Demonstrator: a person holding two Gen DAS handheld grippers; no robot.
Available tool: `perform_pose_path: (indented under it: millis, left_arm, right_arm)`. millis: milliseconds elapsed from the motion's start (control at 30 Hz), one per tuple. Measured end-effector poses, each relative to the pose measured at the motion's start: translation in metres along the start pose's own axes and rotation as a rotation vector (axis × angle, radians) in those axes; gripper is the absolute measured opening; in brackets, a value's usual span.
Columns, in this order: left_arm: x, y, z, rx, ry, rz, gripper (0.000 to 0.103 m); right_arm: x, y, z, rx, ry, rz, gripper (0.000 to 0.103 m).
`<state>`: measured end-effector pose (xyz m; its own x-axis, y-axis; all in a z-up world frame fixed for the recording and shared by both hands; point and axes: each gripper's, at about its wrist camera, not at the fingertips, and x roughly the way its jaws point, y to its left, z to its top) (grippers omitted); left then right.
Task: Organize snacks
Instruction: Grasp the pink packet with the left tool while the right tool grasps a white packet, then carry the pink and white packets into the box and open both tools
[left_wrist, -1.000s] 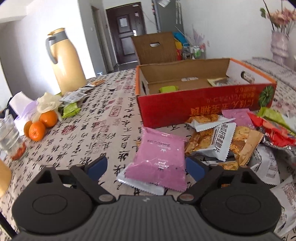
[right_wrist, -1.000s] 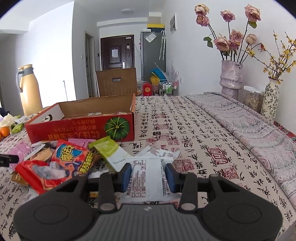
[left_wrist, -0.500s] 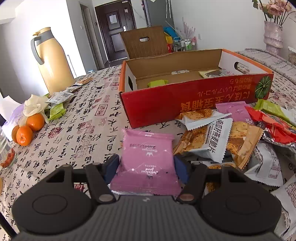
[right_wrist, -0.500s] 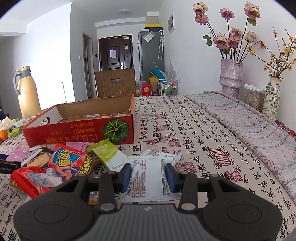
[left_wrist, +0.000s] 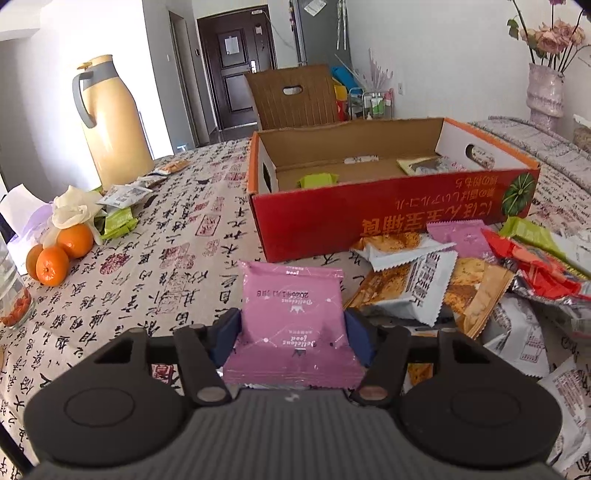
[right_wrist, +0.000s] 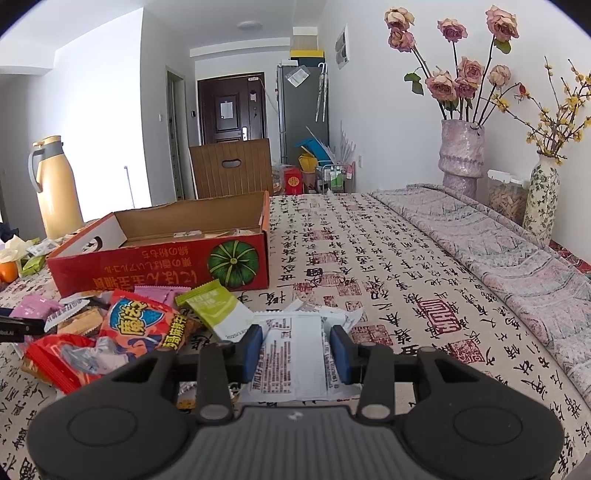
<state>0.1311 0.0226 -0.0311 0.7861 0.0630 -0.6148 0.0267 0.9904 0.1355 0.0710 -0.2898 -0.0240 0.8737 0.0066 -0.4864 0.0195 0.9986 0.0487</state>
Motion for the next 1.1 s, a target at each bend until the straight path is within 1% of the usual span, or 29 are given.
perform_pose_path:
  millis: [100,300,500,667,867,1100]
  left_arm:
    - [-0.008,0.001,0.004,-0.009,-0.02,-0.011,0.062]
    - [-0.031,0.001,0.018,-0.038,-0.101,-0.04,0.062]
    - [-0.045,-0.001,0.038,-0.061,-0.169,-0.059,0.062]
    - [-0.047,-0.001,0.052,-0.072,-0.206,-0.062,0.062]
    - [-0.046,-0.001,0.071,-0.107,-0.241,-0.07,0.062]
    - [-0.035,-0.007,0.099,-0.123,-0.27,-0.07,0.062]
  right_arm:
    - [-0.001,0.001,0.001,-0.002,-0.008,0.002,0.039]
    - [-0.001,0.006,0.01,-0.009,-0.034,0.017,0.039]
    - [0.002,0.017,0.028,-0.027,-0.081,0.049,0.039]
    - [0.007,0.028,0.049,-0.046,-0.135,0.079,0.039]
    - [0.02,0.042,0.077,-0.071,-0.191,0.111,0.039]
    - [0.046,0.059,0.11,-0.079,-0.229,0.15,0.039]
